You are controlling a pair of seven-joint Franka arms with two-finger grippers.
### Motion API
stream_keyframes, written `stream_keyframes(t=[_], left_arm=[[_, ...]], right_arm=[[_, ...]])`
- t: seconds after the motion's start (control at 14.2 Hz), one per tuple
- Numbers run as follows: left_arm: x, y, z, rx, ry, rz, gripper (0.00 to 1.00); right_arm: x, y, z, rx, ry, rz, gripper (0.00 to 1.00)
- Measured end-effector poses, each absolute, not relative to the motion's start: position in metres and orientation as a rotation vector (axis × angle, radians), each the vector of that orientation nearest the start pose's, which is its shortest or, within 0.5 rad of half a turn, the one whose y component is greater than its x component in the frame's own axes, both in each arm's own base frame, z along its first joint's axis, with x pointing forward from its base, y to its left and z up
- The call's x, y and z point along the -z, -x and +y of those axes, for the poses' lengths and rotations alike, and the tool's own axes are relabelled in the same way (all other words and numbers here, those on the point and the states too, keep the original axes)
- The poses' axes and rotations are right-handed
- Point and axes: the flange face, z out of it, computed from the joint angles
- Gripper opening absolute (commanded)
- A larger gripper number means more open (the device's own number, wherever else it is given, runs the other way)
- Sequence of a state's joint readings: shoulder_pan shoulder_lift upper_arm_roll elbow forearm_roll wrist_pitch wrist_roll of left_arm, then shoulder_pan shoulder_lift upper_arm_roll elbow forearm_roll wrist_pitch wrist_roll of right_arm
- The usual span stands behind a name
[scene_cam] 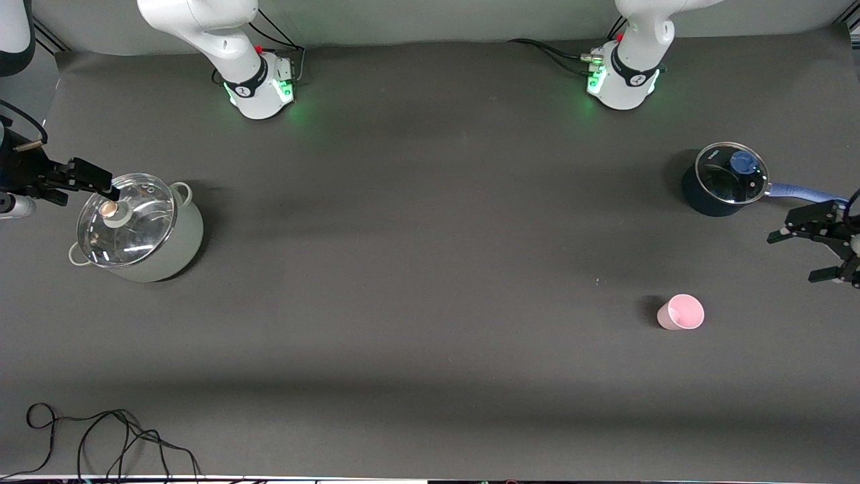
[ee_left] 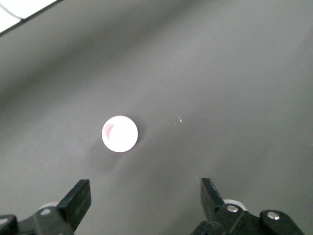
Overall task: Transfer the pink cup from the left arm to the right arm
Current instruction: 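Lower the left gripper down around the pink cup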
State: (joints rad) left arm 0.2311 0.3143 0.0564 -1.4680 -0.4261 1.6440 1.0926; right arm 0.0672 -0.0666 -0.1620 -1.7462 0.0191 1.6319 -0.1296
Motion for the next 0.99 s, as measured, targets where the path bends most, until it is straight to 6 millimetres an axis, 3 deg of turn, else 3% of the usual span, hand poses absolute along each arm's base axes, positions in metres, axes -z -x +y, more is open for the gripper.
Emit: stream_keyframes(t=[0.14,0.64,0.99], left_arm=[[-0.465,-0.63,0.175,0.397,3.289,1.435,1.0],[-0.337,-0.621,0.265,0.924,3.155,1.848,1.0],[-0.238,-0.605,0.282,1.289,2.959,2.069,1.0]], right_arm=[[-0.583,-0.533,-0.051,-0.069,3.105,-0.052,1.0],[-0.583,-0.533,-0.051,-0.069,3.105,-0.052,0.99],[-0.583,-0.533,-0.051,-0.069,3.106,-0.052,1.0]])
